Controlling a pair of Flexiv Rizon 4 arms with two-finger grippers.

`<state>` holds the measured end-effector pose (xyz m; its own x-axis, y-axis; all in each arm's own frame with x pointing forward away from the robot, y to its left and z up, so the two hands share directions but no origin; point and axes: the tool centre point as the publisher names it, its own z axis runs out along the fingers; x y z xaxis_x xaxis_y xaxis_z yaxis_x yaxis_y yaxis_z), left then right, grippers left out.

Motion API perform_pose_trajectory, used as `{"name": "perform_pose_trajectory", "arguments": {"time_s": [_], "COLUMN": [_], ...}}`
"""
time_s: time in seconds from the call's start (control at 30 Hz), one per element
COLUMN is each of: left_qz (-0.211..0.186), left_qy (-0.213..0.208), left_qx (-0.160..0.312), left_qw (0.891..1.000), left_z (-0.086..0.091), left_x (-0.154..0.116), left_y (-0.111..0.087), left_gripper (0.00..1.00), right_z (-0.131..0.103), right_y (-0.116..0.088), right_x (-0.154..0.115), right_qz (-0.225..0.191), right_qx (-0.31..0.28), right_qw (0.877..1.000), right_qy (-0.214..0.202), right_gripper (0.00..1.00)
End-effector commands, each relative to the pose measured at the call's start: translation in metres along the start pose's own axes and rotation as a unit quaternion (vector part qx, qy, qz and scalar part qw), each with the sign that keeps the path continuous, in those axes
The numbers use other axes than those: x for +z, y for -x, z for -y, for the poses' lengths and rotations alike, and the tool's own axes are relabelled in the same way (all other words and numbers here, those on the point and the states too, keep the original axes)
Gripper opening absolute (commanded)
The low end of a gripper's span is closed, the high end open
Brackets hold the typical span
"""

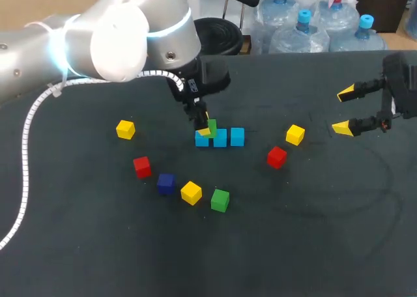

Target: Place the blue cubes, place green cubes on the blue cubes, place the yellow cubes on the green cubes, then place the red cubes on the yellow cubes, and place purple cube on the red cubes.

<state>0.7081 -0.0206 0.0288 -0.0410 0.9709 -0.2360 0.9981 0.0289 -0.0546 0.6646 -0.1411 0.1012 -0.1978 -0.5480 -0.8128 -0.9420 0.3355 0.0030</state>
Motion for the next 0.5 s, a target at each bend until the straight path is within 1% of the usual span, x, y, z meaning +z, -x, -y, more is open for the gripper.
{"name": "perform_pose_trajectory", "arguments": {"time_s": [0.03, 0.5], "left_qz": [-0.002, -0.007], "left_qy": [-0.004, -0.006], "left_qx": [0.002, 0.005], "left_qw": [1.000, 1.000], "left_z": [-0.0043, -0.0058], "left_x": [0.0005, 0.0012], "left_y": [0.0019, 0.0017], "left_gripper": [0.00, 0.00], "right_z": [0.0002, 0.0002], "right_y": [-0.0002, -0.0002], "right_x": [0.0006, 0.0006], "right_qz": [0.001, 0.001], "right_qx": [0.000, 0.000], "right_qw": [1.000, 1.000], "right_qy": [0.000, 0.000], "right_gripper": [1.00, 1.00]}}
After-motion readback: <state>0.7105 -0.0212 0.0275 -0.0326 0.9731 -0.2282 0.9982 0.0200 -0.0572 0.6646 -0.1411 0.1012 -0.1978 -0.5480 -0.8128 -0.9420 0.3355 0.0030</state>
